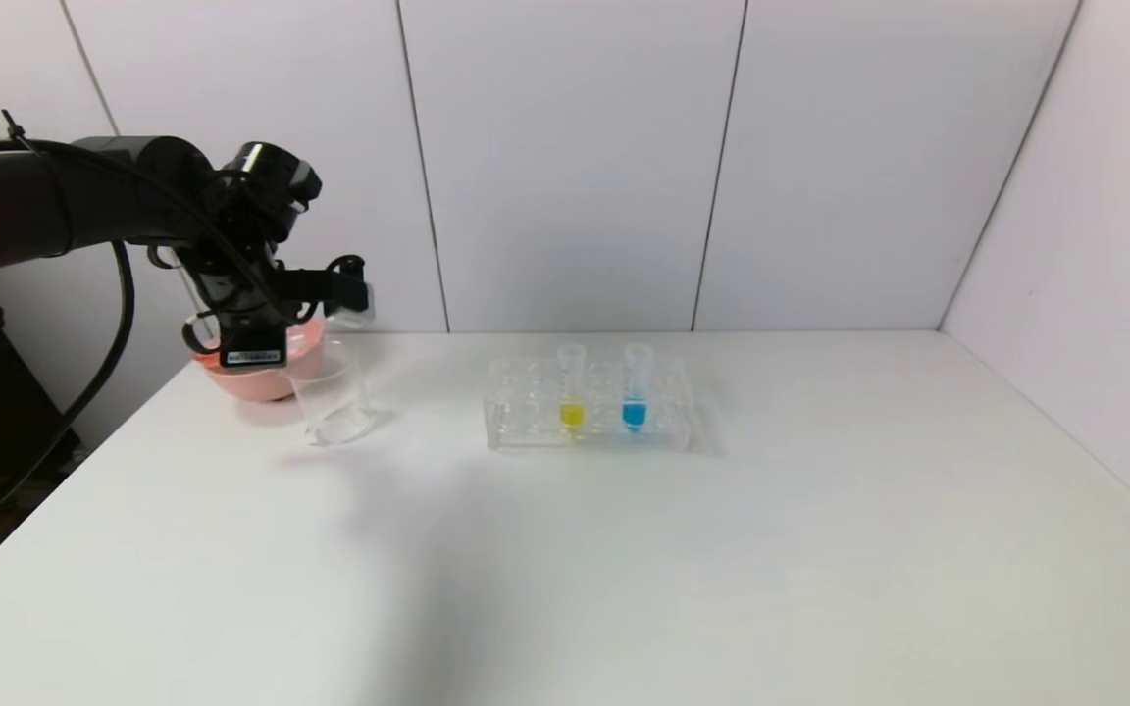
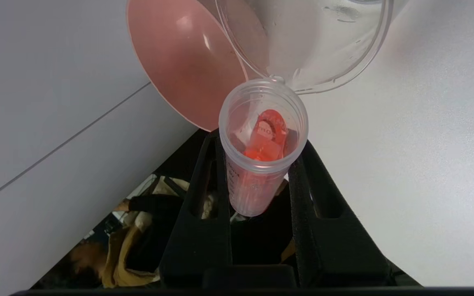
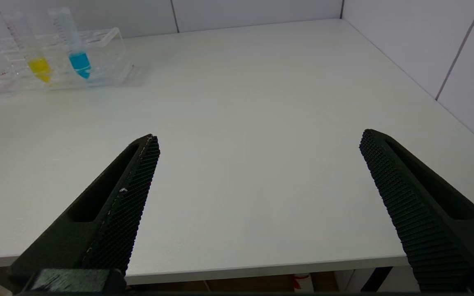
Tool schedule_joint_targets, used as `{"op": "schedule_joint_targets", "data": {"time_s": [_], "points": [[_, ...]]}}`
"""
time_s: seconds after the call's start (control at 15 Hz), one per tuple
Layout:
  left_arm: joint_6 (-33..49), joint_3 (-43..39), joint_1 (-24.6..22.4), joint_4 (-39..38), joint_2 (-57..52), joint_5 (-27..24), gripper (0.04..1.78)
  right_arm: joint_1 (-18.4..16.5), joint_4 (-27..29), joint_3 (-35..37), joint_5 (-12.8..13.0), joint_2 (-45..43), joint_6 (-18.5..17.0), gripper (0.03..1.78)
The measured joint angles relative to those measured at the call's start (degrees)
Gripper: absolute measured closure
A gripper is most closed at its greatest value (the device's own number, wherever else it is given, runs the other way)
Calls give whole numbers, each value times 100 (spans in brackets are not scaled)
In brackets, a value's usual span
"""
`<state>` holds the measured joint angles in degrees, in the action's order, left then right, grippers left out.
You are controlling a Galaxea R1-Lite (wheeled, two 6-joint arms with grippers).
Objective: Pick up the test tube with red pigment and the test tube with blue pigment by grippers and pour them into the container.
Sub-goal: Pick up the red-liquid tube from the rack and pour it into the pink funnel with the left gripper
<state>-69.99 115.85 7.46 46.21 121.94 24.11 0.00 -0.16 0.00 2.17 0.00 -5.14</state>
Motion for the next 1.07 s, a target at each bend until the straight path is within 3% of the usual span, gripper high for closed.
{"op": "schedule_joint_targets", "data": {"time_s": [1.07], "points": [[-137, -2, 243, -252, 155, 733, 139, 0, 0, 0, 2, 0, -2, 4]]}}
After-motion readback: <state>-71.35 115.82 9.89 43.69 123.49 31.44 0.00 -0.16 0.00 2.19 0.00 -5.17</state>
